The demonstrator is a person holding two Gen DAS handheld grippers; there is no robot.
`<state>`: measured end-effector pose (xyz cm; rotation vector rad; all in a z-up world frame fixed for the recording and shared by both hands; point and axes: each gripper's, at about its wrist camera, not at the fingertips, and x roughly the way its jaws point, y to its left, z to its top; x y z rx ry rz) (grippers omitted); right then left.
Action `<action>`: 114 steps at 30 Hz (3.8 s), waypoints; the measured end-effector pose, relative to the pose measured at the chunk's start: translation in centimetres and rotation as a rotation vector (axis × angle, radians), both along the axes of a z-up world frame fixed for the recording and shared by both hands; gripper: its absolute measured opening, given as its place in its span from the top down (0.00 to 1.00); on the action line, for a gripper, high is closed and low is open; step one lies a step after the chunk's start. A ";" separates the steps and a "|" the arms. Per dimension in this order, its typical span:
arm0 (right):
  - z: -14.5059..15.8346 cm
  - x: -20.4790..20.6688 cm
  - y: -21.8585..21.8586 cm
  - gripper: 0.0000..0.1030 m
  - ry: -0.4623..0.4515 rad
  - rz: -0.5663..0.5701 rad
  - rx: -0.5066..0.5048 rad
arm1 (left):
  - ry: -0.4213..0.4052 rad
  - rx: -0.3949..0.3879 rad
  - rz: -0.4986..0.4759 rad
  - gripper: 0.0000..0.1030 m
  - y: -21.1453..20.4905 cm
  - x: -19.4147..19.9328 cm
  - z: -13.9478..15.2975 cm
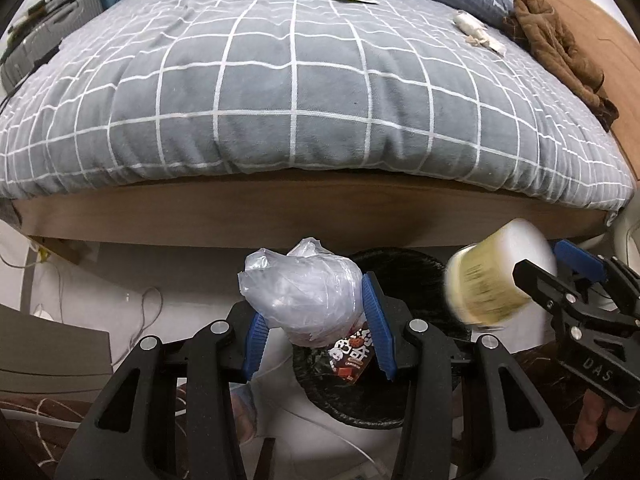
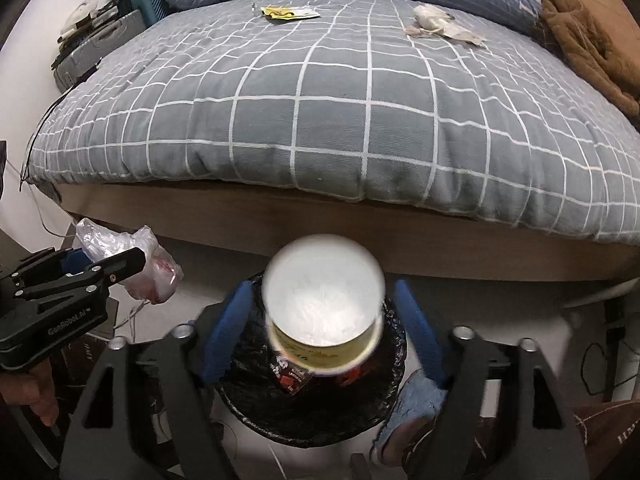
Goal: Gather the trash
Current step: 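Carry the plastic bag and yellow cup in both tools down toward the black bin, then open the right tool to drop the yellow cup while the left tool drops the plastic bag into the bin, then raise both tools back over the bed toward the snack wrapper and paper bag, then grasp the yellow snack wrapper with the left tool while the right tool grasps the white paper bag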
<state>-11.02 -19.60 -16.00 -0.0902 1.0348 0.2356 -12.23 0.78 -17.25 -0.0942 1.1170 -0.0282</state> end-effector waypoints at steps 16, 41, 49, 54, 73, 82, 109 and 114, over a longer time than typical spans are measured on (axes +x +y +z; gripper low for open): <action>-0.7 0.4 -6.5 0.10 0.002 -0.123 -0.029 | 0.035 -0.006 -0.095 0.58 -5.0 1.0 -1.6; 4.3 1.3 -9.3 0.10 -0.126 -0.169 -0.013 | -0.094 0.085 -0.131 0.08 -10.5 1.3 1.3; 7.2 2.6 -9.3 0.10 -0.230 -0.164 -0.036 | -0.203 0.097 -0.086 0.06 -8.4 3.1 5.5; 8.5 4.2 -9.4 0.10 -0.259 -0.161 0.003 | -0.253 0.089 -0.070 0.06 -7.4 4.8 7.9; 13.3 12.5 -8.0 0.10 -0.353 -0.149 0.011 | -0.358 0.103 0.002 0.06 -4.7 14.1 13.0; 12.6 17.6 -7.6 0.10 -0.346 -0.150 -0.001 | -0.344 0.103 0.012 0.06 -4.1 19.4 12.7; 7.6 34.2 -8.8 0.10 -0.228 -0.197 0.003 | -0.239 0.120 0.048 0.06 -3.1 36.7 7.8; 6.0 35.6 -9.6 0.10 -0.206 -0.222 0.012 | -0.223 0.120 0.049 0.06 -3.2 38.7 6.3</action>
